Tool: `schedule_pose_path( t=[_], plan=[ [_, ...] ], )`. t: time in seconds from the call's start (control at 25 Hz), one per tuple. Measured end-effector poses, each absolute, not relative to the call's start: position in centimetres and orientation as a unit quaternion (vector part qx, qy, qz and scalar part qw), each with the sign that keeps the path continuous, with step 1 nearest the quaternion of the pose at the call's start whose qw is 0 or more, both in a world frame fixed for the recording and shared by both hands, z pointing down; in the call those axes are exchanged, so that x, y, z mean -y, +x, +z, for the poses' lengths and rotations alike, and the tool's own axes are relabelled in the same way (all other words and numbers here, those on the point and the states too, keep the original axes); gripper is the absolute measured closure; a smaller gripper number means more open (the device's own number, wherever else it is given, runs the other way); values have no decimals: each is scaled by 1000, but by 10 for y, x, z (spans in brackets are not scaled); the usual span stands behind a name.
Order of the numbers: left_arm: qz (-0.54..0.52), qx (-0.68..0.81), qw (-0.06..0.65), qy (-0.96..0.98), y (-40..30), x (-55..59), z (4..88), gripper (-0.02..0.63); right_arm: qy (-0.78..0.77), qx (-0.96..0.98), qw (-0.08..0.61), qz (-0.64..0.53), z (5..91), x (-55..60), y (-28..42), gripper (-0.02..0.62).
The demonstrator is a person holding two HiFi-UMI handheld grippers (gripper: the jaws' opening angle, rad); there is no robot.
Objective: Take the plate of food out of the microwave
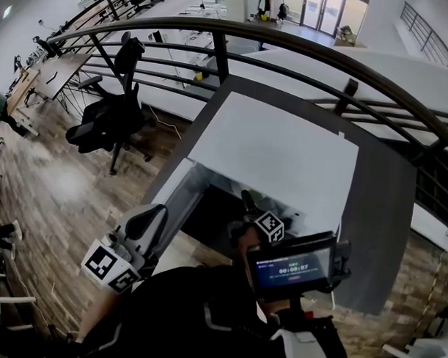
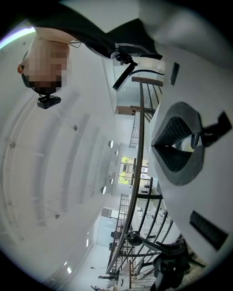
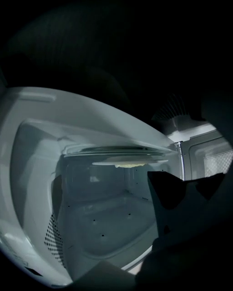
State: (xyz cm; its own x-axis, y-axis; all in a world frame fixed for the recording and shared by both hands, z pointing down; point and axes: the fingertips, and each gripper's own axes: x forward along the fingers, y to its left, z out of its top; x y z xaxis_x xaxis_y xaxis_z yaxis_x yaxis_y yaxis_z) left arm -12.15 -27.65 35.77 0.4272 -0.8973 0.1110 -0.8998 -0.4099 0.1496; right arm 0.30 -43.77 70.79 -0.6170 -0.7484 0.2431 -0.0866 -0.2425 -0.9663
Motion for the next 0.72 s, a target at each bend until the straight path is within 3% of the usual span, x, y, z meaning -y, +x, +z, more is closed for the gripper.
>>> schedule_pose_path(
  t=[0.28,0.4,0.72],
  plan=[
    [13,548,92,832,-125,278,359,604,-366,-534,269,-713,710,451,8,248],
    [16,550,94,830,-125,275,358,604,-377,-520,264,-719,712,447,10,310],
    [13,552,95,828,-126,273,361,604,-387,-505,269,-723,717,443,13,350]
  ],
)
